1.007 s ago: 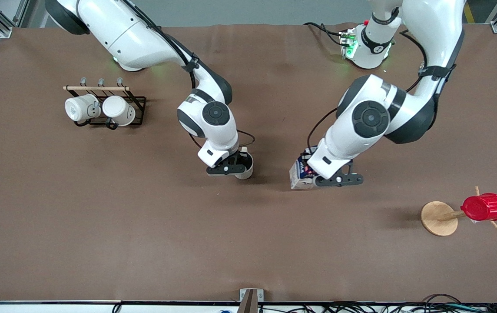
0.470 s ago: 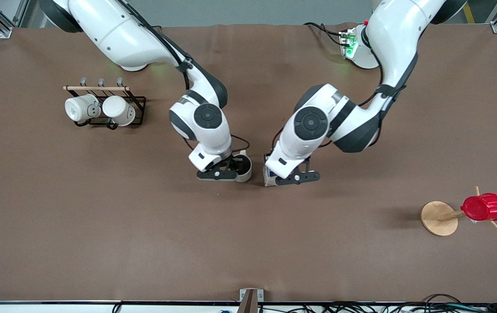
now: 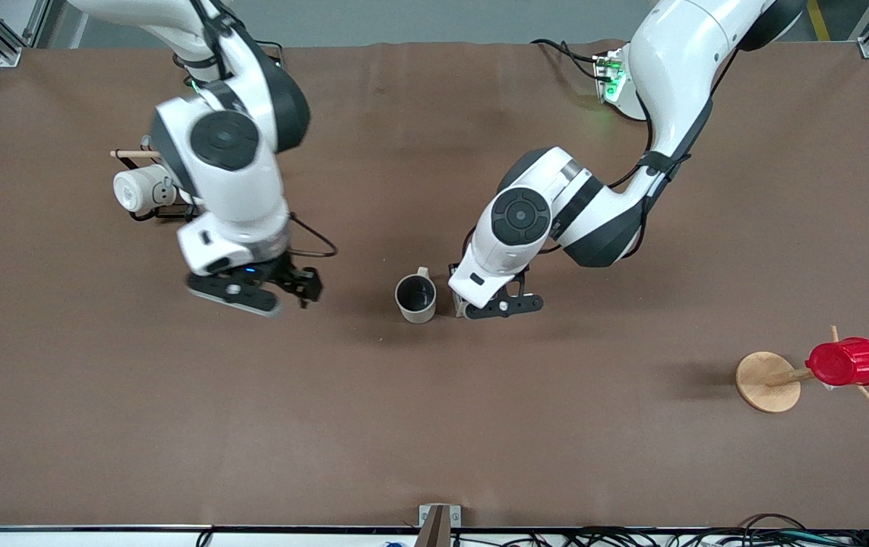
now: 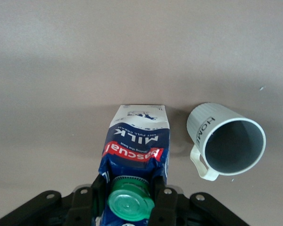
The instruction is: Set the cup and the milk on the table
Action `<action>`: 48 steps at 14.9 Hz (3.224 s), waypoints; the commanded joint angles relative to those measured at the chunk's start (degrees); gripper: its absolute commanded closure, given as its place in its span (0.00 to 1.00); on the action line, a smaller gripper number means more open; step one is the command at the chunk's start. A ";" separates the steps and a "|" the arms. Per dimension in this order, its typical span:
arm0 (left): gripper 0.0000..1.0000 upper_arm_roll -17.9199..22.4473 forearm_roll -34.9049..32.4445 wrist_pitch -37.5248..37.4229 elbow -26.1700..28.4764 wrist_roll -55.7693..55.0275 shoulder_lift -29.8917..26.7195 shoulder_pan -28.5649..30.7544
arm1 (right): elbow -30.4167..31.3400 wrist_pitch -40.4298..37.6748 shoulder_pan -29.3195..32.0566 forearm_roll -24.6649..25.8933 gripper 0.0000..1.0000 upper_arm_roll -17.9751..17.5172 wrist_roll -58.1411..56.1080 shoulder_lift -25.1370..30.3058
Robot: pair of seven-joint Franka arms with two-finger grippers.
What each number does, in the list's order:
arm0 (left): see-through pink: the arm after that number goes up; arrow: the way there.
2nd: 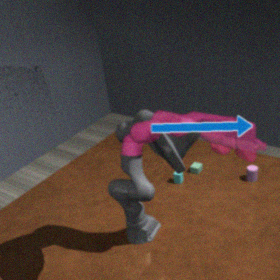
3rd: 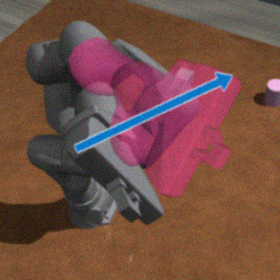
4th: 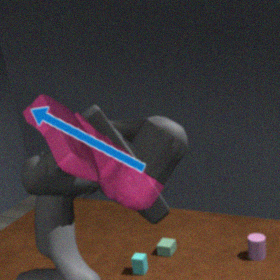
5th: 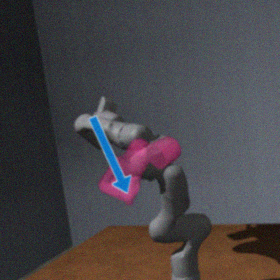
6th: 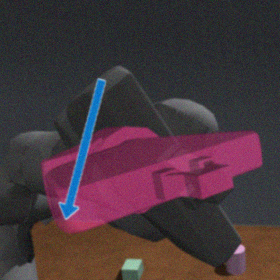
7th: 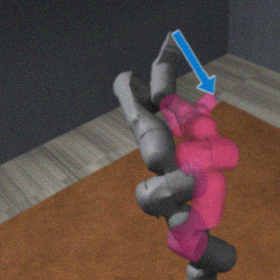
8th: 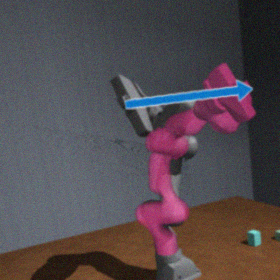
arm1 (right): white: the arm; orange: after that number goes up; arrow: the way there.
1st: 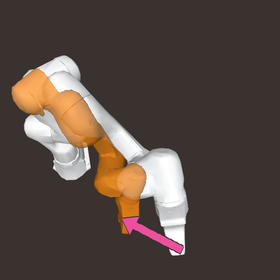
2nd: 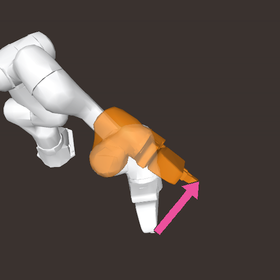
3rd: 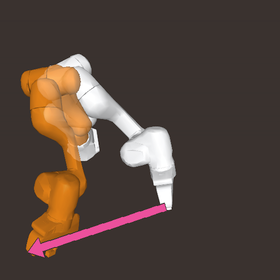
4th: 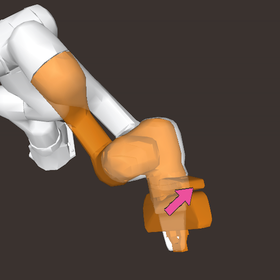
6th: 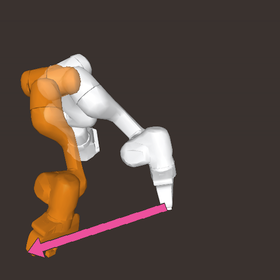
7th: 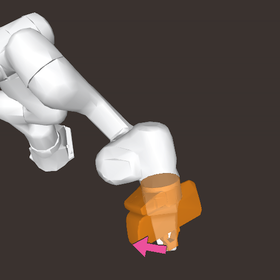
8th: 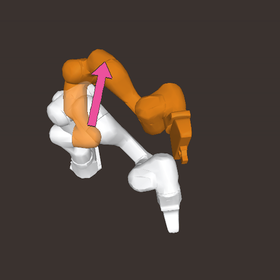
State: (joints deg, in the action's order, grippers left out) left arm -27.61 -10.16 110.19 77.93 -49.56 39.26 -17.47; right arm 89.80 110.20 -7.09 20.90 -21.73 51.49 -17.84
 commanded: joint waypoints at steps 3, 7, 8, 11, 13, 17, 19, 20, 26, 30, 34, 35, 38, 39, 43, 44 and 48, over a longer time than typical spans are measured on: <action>0.17 -0.34 -2.05 -1.29 -1.73 1.22 0.38 -1.94 | 2.84 -1.83 1.64 -10.50 0.00 11.77 -17.60 8.69; 0.00 -0.07 -5.40 -1.81 -1.12 0.42 -4.88 -2.04 | 2.75 -8.23 1.64 -15.96 0.00 22.06 -34.74 14.23; 0.00 0.36 -4.96 -3.64 -0.50 0.69 -7.34 -2.13 | 2.66 -10.60 1.81 -17.45 0.00 24.17 -37.92 15.55; 0.00 2.82 -0.67 -6.83 2.30 4.01 -14.28 -0.03 | 1.53 -17.37 5.58 -18.52 0.00 24.99 -44.00 18.37; 0.00 6.93 3.02 -6.74 7.21 8.49 -20.42 0.51 | -0.75 -21.68 5.68 -18.61 0.00 25.34 -44.63 18.28; 0.00 9.15 7.87 -6.47 15.83 18.95 -30.80 6.39 | -3.66 -22.31 4.98 -18.79 0.00 25.69 -45.42 18.11; 0.00 13.00 9.54 -6.47 19.79 22.47 -36.25 6.57 | -3.75 -22.31 4.98 -18.79 0.00 25.69 -45.42 18.02; 0.00 15.11 10.50 -6.47 21.29 25.10 -38.54 6.57 | -3.75 -22.40 4.89 -18.79 0.00 25.69 -45.42 18.02; 0.00 25.85 15.17 -8.40 22.63 32.86 -44.80 6.57 | -3.93 -23.81 4.98 -20.37 0.00 25.78 -45.77 18.02; 0.00 28.15 11.50 -14.11 21.39 37.50 -46.64 8.23 | -3.93 -23.81 4.98 -20.28 0.00 25.95 -47.44 18.02; 0.00 27.96 8.67 -17.37 18.77 41.73 -45.95 8.77 | -3.93 -23.81 4.98 -20.37 0.00 26.31 -47.36 18.02; 0.00 28.05 8.41 -18.50 17.10 41.99 -44.64 8.86 | -3.93 -23.81 4.98 -20.37 0.00 26.31 -47.36 17.93; 0.00 28.05 8.40 -25.18 7.71 42.70 -38.41 8.95 | -3.93 -23.89 5.42 -20.46 0.00 26.31 -47.36 18.02; 0.00 28.05 8.49 -25.19 6.46 43.57 -37.34 8.95 | -3.84 -23.89 5.42 -20.46 0.00 26.22 -47.36 18.02; 0.00 28.05 8.93 -25.02 6.19 42.88 -36.72 8.95 | -3.84 -23.89 5.33 -20.46 0.00 26.22 -47.36 18.02; 0.01 27.97 9.19 -24.76 6.19 42.79 -36.72 8.95 | -3.84 -23.89 5.33 -20.46 0.00 26.22 -47.36 18.02; 0.01 27.97 9.28 -22.83 7.41 42.61 -36.98 9.03 | -3.84 -23.89 5.33 -20.46 0.00 26.22 -47.36 18.02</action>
State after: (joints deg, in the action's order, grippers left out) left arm 0.65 -0.79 87.05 85.74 -7.03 2.35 -8.82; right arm 86.70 87.01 -2.13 1.81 4.43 4.91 0.34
